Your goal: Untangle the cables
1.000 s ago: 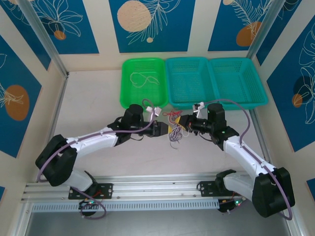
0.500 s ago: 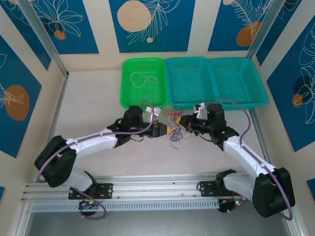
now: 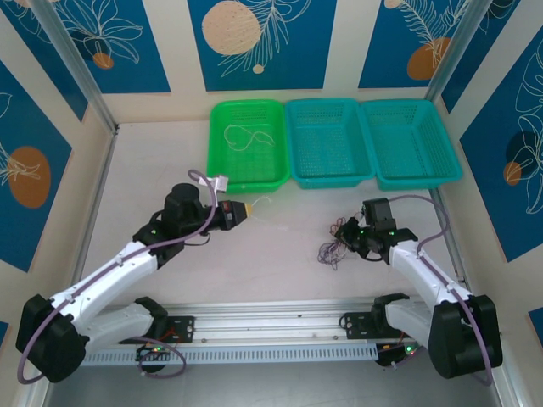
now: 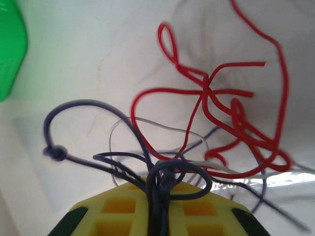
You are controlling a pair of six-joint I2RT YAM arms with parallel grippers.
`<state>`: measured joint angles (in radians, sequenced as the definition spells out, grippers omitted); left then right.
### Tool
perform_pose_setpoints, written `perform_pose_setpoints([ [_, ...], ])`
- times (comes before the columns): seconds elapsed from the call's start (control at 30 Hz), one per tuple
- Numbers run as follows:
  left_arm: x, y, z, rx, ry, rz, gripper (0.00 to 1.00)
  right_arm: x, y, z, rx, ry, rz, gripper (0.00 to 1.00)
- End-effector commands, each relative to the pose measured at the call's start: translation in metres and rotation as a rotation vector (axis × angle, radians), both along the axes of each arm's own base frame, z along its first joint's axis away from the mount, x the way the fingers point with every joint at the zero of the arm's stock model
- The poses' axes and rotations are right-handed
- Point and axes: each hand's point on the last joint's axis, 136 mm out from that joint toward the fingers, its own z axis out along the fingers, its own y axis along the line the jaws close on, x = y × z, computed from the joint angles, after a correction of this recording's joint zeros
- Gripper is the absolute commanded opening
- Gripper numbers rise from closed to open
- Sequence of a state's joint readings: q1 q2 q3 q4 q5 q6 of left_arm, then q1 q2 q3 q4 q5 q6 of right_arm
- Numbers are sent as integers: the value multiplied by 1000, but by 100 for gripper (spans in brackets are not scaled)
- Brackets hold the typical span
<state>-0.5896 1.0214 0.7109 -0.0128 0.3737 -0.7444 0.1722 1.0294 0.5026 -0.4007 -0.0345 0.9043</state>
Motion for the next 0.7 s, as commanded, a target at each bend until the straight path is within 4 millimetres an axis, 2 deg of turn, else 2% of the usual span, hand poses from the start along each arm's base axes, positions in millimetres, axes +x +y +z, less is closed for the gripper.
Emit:
perform_pose_setpoints([
  [0.0, 15, 56, -4, 185, -25, 221, 0, -13, -51, -9, -160, 65, -220, 9],
  [0.07, 21, 122, -2, 365, -1, 472, 0, -20, -79, -13, -171, 78, -354, 14],
  [0.1, 20, 155, 4, 442, -6, 585, 0, -24, -93, -13, -160, 76, -418, 16],
  [0.13, 18, 179, 13, 476, -22, 665, 0, -25, -105, -13, -148, 63, -466, 17],
  [0.2, 14, 199, 31, 469, -74, 719, 0, -23, -115, -10, -112, 16, -493, 17],
  [0.3, 12, 198, 38, 447, -96, 698, 0, -16, -109, -6, -72, -31, -442, 21],
  [0.33, 13, 196, 35, 450, -88, 681, 0, -14, -104, -6, -61, -35, -413, 23],
  [0.37, 15, 192, 31, 448, -81, 662, 0, -13, -100, -7, -49, -31, -394, 20],
  [0.4, 17, 183, 27, 430, -83, 621, 0, -11, -94, -7, -29, -32, -365, 8],
  [0.43, 19, 164, 25, 380, -105, 525, 0, -5, -84, -3, 6, -63, -306, 0],
  [0.5, 17, 109, 38, 176, -207, 263, 0, 4, -62, 10, 75, -126, -188, 0],
  [0.53, 10, 79, 45, 46, -251, 117, 0, 8, -47, 22, 108, -171, -105, 0],
  [0.57, 3, 59, 53, -32, -303, 21, 6, 9, -35, 32, 120, -201, -34, 0],
  [0.6, -5, 42, 55, -55, -365, -59, 18, 10, -23, 42, 120, -229, 34, 0],
  [0.67, -23, 14, 48, 53, -535, -183, 39, 9, -2, 60, 104, -283, 154, 0],
])
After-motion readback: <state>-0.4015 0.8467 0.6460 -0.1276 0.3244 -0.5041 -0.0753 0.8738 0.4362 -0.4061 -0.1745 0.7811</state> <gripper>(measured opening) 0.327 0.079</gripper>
